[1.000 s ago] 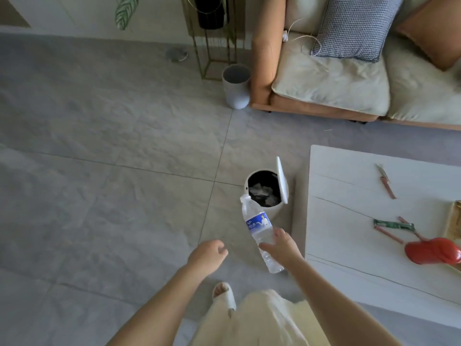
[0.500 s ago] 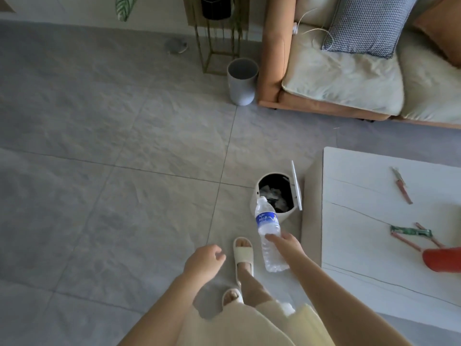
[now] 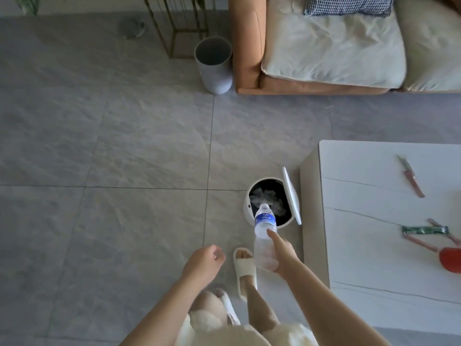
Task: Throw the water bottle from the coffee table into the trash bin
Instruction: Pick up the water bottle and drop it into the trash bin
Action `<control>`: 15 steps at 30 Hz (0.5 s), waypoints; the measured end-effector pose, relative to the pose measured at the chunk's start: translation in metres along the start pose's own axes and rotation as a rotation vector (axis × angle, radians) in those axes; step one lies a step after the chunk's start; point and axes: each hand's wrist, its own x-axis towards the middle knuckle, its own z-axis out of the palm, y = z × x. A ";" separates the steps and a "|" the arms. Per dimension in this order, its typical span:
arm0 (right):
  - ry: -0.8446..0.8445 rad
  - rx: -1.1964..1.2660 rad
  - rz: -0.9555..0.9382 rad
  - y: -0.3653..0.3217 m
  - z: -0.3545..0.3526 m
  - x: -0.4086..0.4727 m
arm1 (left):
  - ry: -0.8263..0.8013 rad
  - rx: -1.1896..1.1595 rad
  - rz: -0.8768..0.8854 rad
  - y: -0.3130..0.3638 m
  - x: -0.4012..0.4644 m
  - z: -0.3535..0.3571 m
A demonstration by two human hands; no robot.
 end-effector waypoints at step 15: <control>0.015 0.527 0.203 -0.019 0.030 0.146 | -0.237 0.272 0.120 0.031 0.152 0.000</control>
